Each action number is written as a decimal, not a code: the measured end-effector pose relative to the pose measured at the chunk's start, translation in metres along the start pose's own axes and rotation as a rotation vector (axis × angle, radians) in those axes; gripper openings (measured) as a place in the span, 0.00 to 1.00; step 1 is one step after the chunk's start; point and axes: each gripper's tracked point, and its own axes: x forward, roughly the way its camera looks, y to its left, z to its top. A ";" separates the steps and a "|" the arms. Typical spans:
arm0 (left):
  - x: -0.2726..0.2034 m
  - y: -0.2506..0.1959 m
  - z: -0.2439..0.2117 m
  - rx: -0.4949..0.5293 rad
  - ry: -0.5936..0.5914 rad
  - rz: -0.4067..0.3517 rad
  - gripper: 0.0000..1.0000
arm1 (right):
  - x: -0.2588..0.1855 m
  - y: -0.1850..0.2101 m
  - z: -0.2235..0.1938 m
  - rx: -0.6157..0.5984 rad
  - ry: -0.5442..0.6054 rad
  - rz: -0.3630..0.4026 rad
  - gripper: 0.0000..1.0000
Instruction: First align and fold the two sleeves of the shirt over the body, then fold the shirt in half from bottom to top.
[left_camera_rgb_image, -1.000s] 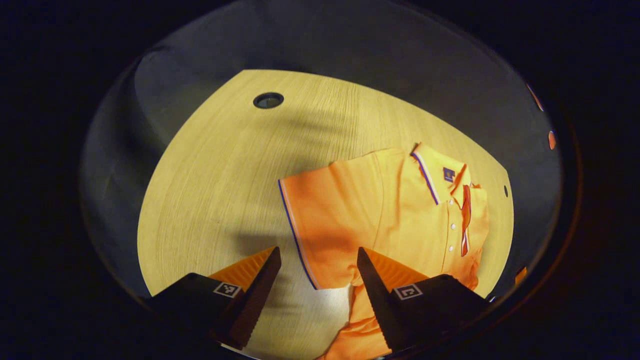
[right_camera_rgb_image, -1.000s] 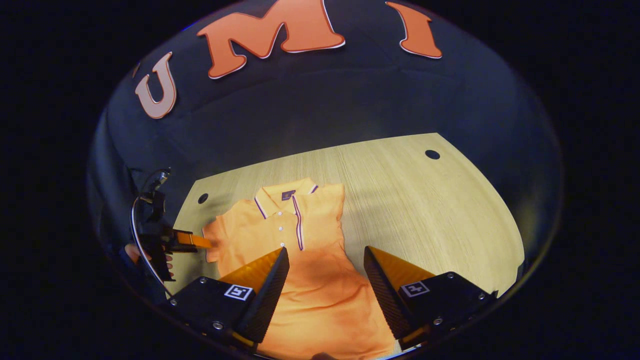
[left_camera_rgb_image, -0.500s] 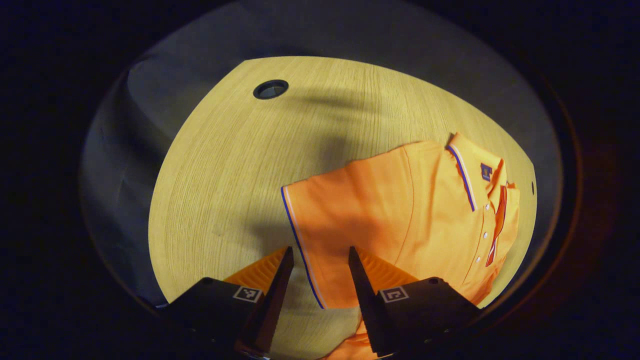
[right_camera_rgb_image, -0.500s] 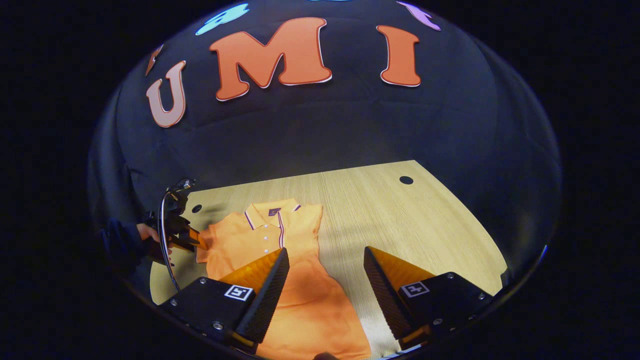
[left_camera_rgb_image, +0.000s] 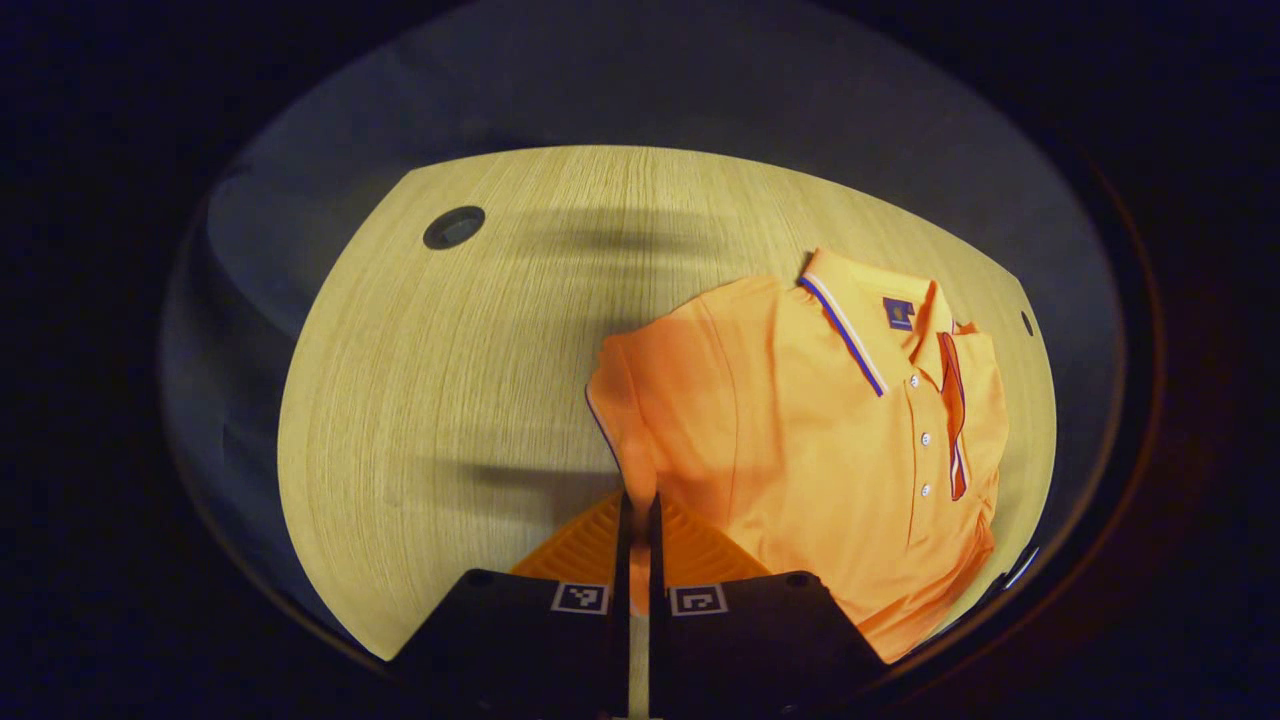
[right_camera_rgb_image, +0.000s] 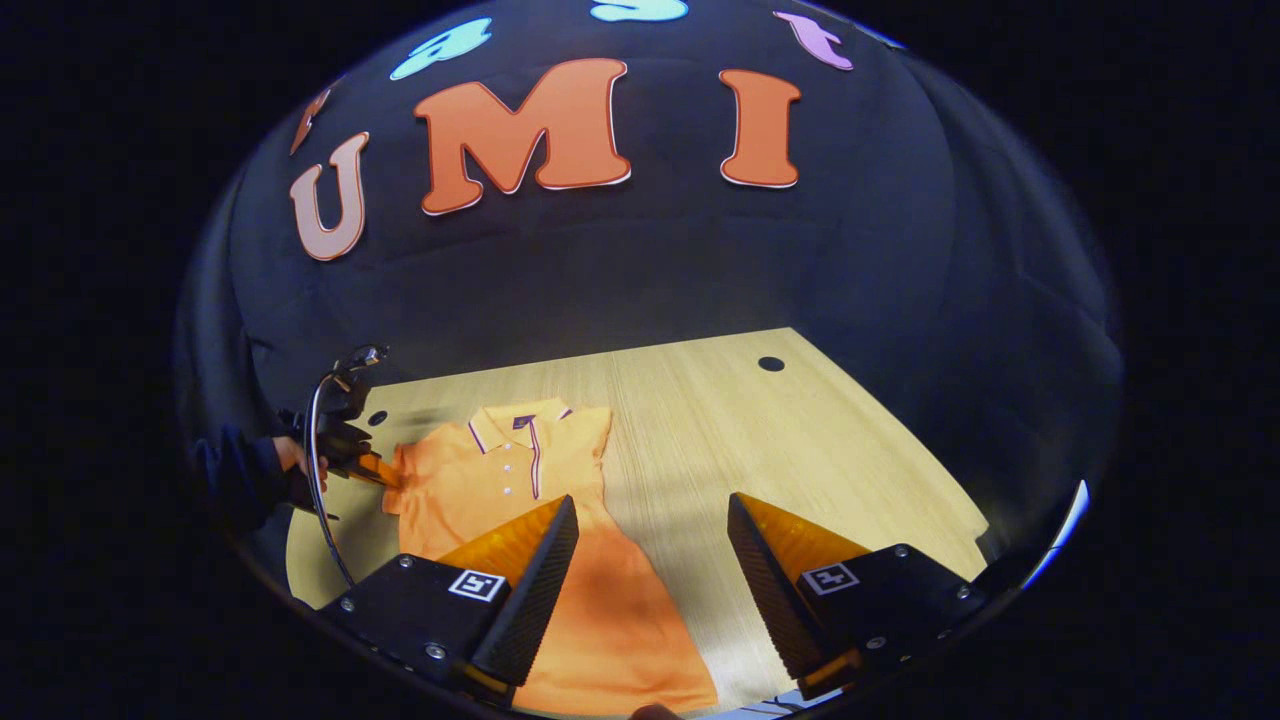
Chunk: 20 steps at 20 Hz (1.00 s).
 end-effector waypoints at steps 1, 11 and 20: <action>-0.006 -0.005 0.006 0.017 -0.025 -0.009 0.08 | -0.004 -0.002 0.000 -0.004 -0.006 -0.007 0.92; -0.021 -0.082 0.031 0.180 -0.081 -0.081 0.07 | -0.021 -0.004 -0.030 0.017 0.034 -0.019 0.93; 0.000 -0.140 0.024 0.184 -0.042 -0.211 0.23 | -0.037 -0.024 -0.050 0.063 0.066 -0.094 0.93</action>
